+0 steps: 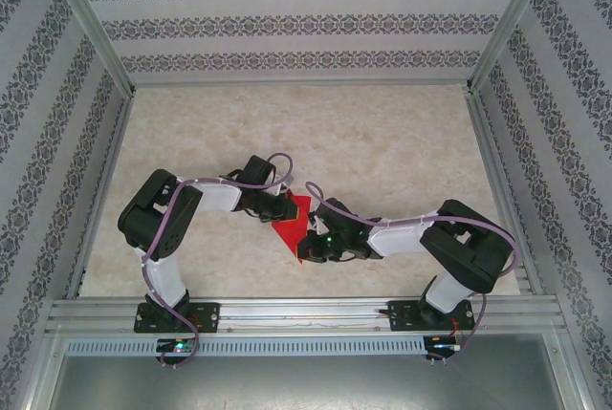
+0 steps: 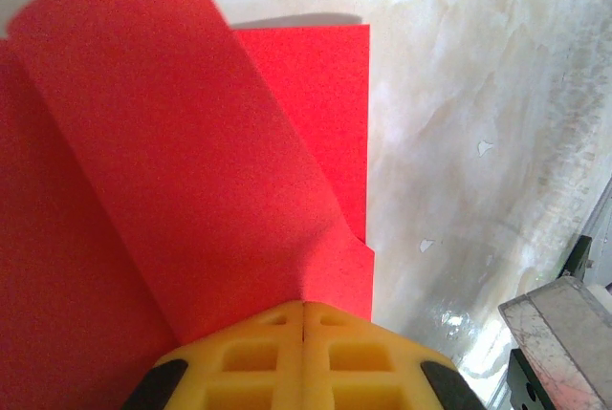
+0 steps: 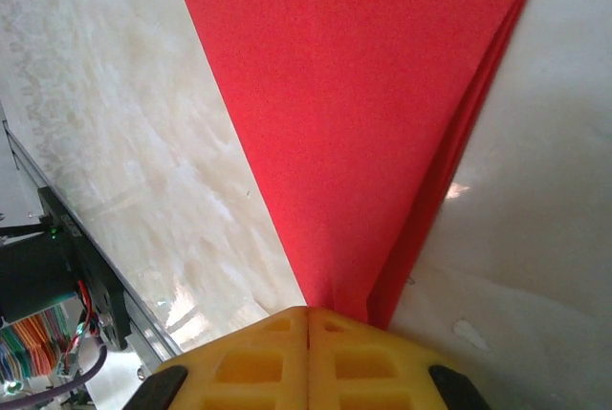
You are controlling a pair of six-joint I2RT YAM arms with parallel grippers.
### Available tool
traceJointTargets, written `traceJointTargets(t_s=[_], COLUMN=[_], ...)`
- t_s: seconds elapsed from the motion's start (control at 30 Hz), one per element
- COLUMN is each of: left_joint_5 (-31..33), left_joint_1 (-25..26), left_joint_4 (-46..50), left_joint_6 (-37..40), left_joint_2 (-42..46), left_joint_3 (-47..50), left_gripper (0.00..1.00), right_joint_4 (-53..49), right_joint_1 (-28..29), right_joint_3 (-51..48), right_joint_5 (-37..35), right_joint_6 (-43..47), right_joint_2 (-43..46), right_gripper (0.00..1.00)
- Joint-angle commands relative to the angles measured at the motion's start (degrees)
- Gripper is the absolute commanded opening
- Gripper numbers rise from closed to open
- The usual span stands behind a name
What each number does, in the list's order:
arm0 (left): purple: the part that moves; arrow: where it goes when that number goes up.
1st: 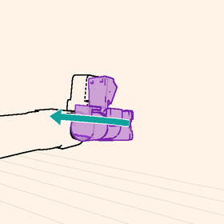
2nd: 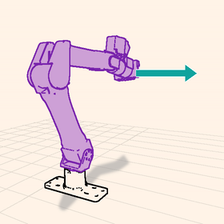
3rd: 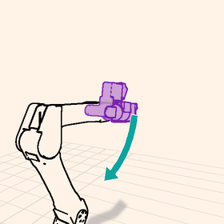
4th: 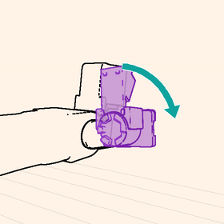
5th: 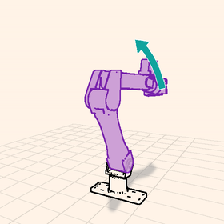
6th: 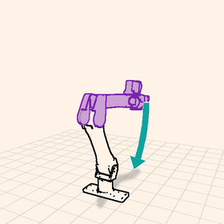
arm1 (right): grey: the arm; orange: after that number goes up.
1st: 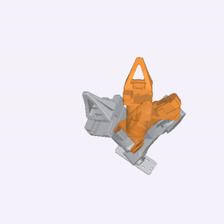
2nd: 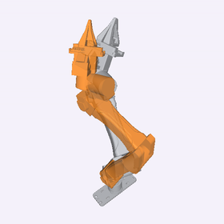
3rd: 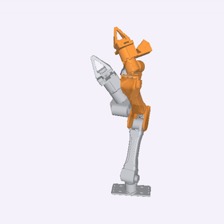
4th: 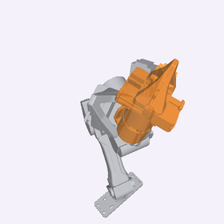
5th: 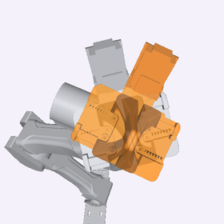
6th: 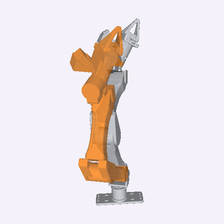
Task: Fold a paper plane with a square sheet of paper (fold left side to right side)
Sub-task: Fourth fold the wing at the center of the table.
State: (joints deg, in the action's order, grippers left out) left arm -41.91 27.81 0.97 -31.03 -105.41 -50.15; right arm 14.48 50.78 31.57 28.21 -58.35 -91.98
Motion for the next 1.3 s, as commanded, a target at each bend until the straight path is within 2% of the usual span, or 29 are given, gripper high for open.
traceJointTargets(t_s=[0.0,1.27], left_joint_5=[5.7,5.8], left_joint_1=[0.5,0.4], left_joint_4=[3.9,3.9], left_joint_6=[1.7,1.7], left_joint_2=[-2.0,-2.2], left_joint_3=[0.8,0.6], left_gripper=[0.00,0.00], right_joint_4=[-2.3,-2.1], right_joint_1=[0.5,1.7], right_joint_3=[-1.0,-0.4], right_joint_5=[-1.2,0.1], right_joint_6=[0.7,0.7], right_joint_2=[-0.7,-0.7], right_gripper=[0.06,0.06])
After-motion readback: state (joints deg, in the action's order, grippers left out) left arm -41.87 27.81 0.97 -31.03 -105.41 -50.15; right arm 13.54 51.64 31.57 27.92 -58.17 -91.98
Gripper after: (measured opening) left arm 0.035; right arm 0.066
